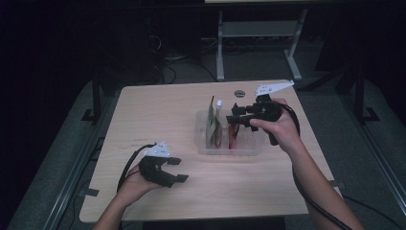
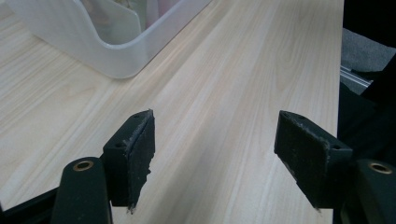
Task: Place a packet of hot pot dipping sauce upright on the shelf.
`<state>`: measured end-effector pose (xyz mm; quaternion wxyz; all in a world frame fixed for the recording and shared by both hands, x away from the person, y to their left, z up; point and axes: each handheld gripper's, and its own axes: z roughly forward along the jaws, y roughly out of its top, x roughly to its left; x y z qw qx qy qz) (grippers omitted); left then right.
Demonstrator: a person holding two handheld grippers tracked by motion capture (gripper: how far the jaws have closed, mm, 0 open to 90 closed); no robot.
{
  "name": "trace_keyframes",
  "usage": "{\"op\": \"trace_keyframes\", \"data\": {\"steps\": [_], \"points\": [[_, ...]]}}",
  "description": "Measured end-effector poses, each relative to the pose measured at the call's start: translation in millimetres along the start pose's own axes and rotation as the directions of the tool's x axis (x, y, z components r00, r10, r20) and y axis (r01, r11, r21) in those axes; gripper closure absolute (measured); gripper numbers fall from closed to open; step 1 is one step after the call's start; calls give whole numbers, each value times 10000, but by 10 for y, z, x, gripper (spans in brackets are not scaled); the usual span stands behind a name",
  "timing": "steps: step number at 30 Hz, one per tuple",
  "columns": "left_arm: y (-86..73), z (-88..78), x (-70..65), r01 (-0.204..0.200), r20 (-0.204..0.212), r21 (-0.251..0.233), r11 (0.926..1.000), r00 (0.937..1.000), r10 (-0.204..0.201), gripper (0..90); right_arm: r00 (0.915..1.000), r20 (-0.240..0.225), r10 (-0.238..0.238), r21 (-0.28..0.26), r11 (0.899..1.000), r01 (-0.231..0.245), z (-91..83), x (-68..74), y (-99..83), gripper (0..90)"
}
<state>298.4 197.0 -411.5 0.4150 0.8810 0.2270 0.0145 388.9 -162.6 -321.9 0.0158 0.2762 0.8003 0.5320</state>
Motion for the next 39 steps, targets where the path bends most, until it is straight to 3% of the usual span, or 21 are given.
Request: {"op": "trace_keyframes", "data": {"steps": [9,12,17,23,28,33,39], "points": [[-26,-33,-29,52,-15,215,9998,10000,-52,263,9985,175,-524,98,9986,523,-183,190,-367,400],[-57,-49,-21,123,-105,190,9997,9999,-121,262,9969,297,-731,370,9967,720,-231,240,-488,386],[-155,-62,-33,60,-189,554,9984,9998,-49,246,9960,395,-798,980,9923,756,-277,300,-738,368],[-297,-118,-58,77,-304,692,9976,9995,-56,241,9936,765,-827,1916,9792,668,-335,324,-1106,352],[-433,-126,-68,90,-455,857,9963,9989,-51,240,9947,881,-531,2560,9663,289,-347,299,-1375,351],[-476,-97,-79,-286,-603,1255,9917,9975,364,232,9888,1201,-888,3440,9380,425,-273,284,-1492,353],[-477,-83,-59,-276,-591,1121,9933,9977,344,228,9900,1097,-886,3610,9315,434,-250,259,-1524,346]]}}
